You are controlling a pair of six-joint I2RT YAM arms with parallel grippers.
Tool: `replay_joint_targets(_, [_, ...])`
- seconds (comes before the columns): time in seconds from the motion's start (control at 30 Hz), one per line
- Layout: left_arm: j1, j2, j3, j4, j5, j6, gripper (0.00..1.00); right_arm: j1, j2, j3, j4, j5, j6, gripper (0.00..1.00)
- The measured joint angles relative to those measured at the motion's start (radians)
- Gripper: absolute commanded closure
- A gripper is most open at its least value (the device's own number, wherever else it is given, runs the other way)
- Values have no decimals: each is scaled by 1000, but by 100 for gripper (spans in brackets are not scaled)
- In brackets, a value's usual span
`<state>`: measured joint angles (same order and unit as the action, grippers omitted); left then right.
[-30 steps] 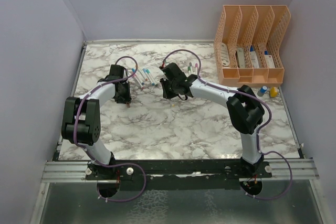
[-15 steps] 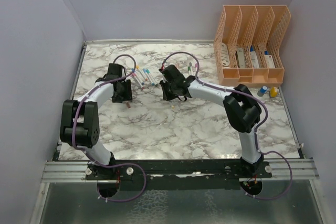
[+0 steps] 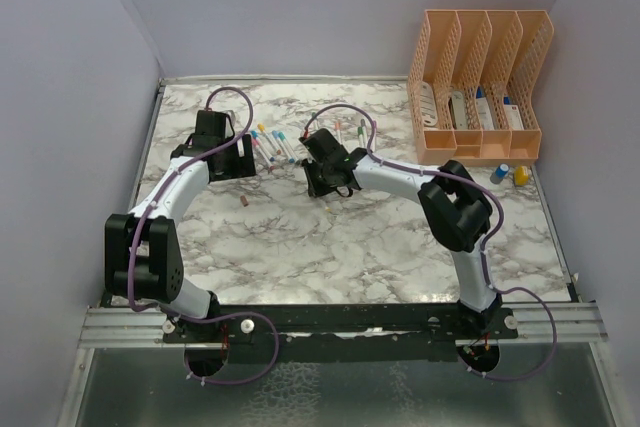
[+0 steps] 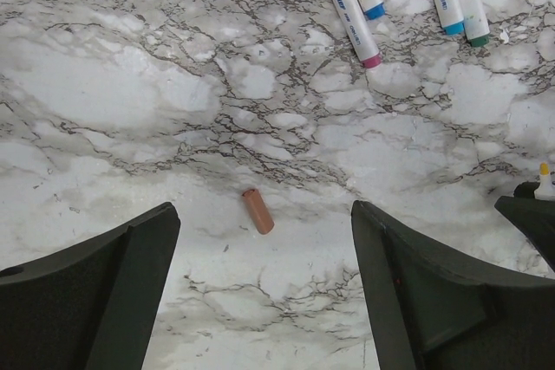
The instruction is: Open the pen caps
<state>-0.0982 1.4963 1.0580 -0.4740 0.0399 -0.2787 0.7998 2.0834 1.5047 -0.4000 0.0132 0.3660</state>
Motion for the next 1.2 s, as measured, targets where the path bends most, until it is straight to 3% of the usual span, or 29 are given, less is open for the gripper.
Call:
replay_joint_targets(0.27, [0, 0, 0, 1, 0, -3, 16, 2, 0, -1, 0, 1, 6, 98])
replay_joint_targets(0.67, [0, 0, 0, 2, 1, -3, 16, 2, 0, -31, -3, 27, 39, 82])
replay_joint_targets(0.83, [0, -1, 0, 2, 0, -3, 16, 2, 0, -31, -3, 36, 50, 69])
replay_joint_targets(1.1, [0, -2, 0, 2, 0, -3, 16, 4, -2, -30, 3, 55, 53, 38])
replay_joint_targets(1.2, [0, -8, 0, 2, 0, -5, 12, 5, -3, -25, 1, 68, 40, 30])
